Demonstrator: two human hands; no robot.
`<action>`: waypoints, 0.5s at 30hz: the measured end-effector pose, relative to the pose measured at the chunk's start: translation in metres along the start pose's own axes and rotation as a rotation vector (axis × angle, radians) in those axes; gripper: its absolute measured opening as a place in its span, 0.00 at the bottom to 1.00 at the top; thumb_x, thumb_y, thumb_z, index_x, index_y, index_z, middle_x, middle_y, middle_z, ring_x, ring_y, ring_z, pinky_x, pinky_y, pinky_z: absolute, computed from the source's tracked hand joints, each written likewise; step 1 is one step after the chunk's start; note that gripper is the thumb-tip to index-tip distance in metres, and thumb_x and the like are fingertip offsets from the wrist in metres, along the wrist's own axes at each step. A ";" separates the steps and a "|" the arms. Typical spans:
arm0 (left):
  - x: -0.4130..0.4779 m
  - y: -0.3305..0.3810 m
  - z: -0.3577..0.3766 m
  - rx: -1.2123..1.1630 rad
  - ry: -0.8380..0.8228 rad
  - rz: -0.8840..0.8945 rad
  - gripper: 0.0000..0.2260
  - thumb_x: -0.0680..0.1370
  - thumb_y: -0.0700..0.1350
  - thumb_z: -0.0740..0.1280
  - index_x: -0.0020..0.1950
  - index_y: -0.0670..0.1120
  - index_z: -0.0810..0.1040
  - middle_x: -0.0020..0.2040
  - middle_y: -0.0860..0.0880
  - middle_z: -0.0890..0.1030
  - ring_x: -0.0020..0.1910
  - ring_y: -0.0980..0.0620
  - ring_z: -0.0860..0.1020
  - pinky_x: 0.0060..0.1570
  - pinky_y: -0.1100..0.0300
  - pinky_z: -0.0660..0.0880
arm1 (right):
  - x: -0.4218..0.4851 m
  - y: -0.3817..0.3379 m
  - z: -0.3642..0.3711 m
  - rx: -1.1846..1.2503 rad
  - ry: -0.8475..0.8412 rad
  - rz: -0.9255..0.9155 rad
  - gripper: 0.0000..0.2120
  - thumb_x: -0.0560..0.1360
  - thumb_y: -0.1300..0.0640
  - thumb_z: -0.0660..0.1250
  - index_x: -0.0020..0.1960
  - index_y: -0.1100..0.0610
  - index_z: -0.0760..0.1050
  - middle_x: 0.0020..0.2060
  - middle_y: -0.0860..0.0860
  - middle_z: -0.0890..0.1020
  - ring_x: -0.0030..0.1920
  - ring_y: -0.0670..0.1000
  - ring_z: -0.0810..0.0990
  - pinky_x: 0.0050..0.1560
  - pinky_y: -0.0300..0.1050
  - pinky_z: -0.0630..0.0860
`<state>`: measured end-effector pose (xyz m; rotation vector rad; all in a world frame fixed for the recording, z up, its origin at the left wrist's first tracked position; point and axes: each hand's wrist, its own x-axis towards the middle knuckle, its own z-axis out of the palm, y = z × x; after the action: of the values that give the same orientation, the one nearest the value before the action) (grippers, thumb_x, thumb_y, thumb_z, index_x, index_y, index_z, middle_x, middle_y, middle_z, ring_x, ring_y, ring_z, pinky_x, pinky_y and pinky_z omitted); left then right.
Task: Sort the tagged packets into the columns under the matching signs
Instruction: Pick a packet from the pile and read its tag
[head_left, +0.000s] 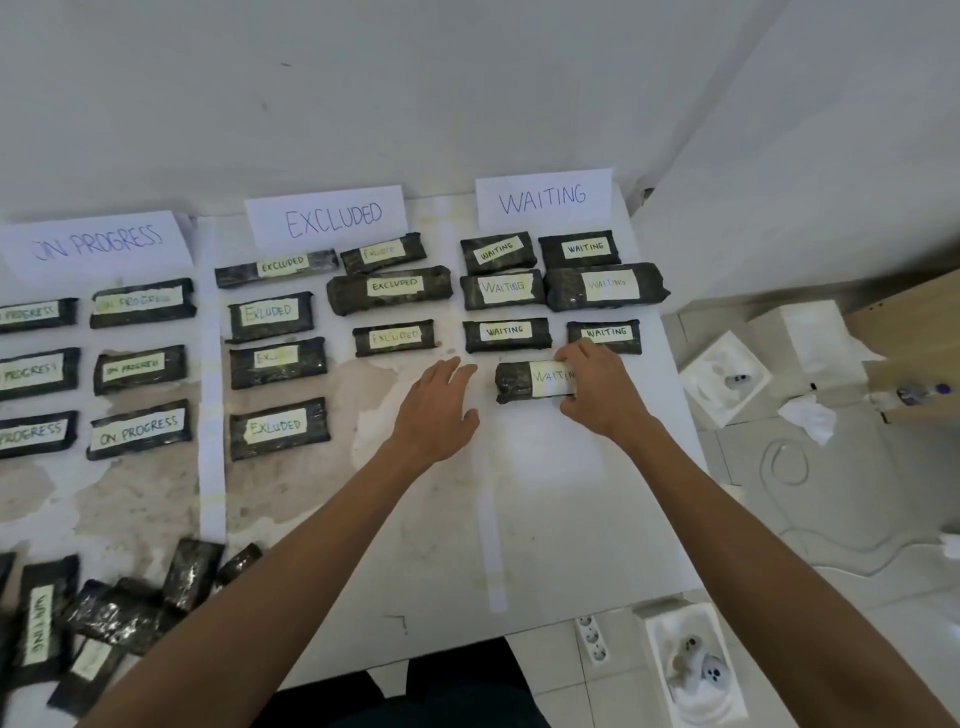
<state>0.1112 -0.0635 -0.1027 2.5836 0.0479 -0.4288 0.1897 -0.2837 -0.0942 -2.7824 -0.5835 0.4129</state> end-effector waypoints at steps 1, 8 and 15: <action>0.003 0.004 0.002 -0.002 0.001 0.003 0.27 0.76 0.46 0.63 0.74 0.45 0.61 0.75 0.43 0.61 0.74 0.44 0.58 0.71 0.50 0.59 | -0.002 0.006 0.001 -0.001 0.006 0.005 0.25 0.63 0.62 0.73 0.58 0.59 0.73 0.52 0.55 0.76 0.52 0.56 0.74 0.56 0.48 0.70; 0.016 0.028 0.015 0.012 -0.025 0.012 0.27 0.76 0.45 0.64 0.73 0.45 0.61 0.75 0.42 0.60 0.74 0.43 0.57 0.71 0.50 0.59 | -0.011 0.031 0.002 -0.008 0.000 0.026 0.25 0.65 0.65 0.72 0.60 0.58 0.73 0.54 0.55 0.77 0.55 0.58 0.71 0.57 0.51 0.69; 0.016 0.036 0.005 0.029 -0.011 0.049 0.27 0.76 0.46 0.64 0.74 0.45 0.60 0.74 0.42 0.61 0.73 0.43 0.58 0.70 0.51 0.58 | -0.017 0.025 -0.007 -0.010 -0.022 0.022 0.31 0.67 0.59 0.72 0.68 0.56 0.67 0.61 0.55 0.73 0.62 0.57 0.69 0.65 0.53 0.67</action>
<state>0.1288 -0.0974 -0.0942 2.6049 -0.0250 -0.4288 0.1858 -0.3148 -0.0921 -2.7994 -0.5625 0.4474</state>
